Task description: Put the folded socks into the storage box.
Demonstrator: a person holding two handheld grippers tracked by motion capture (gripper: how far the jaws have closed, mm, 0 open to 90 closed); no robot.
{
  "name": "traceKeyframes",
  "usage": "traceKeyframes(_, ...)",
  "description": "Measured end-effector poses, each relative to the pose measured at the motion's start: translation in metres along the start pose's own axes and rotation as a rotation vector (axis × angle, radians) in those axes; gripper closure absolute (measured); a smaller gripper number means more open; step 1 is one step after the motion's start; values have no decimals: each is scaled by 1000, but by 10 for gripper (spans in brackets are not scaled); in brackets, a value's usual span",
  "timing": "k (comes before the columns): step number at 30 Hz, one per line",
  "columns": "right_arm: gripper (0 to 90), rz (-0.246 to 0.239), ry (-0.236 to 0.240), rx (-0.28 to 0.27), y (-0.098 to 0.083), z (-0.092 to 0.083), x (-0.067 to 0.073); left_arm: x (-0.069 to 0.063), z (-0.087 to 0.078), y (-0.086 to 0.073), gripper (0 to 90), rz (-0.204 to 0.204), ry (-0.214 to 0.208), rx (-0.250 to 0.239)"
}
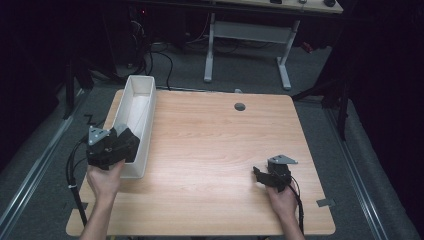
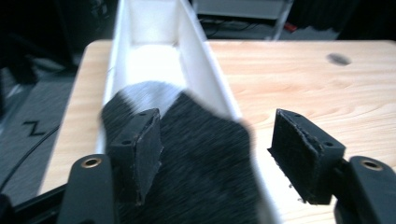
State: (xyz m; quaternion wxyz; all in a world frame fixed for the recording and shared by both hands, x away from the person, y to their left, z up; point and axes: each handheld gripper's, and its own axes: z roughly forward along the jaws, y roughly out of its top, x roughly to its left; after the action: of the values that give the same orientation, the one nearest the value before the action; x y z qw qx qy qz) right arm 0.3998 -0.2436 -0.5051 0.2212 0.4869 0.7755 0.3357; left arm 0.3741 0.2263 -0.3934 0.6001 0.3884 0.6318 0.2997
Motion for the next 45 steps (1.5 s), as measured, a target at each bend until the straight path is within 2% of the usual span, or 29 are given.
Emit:
traceKeyframes(4, 347, 0, 2, 0, 0, 0, 0, -15, -4, -1, 328, -3, -55, 13)
traceKeyframes(10, 347, -1, 1, 0, 0, 0, 0, -28, -5, -5, 329, -4, -104, 33)
traceKeyframes(18, 347, -1, 2, 0, 0, 0, 0, -45, -4, -19, 329, 4, -160, 66)
traceKeyframes(21, 347, -1, 1, 0, 0, 0, 0, -51, -3, -28, 329, -12, -189, 78)
traceKeyframes(31, 346, -2, 3, 0, 0, 0, 0, -65, 5, -54, 332, -12, -217, 127)
traceKeyframes(38, 344, -5, 7, -1, 0, 0, 0, -72, 5, -60, 336, -10, -235, 127)
traceKeyframes(45, 343, -8, 9, 0, 0, 0, 0, -77, 3, -77, 329, 20, -262, 163)
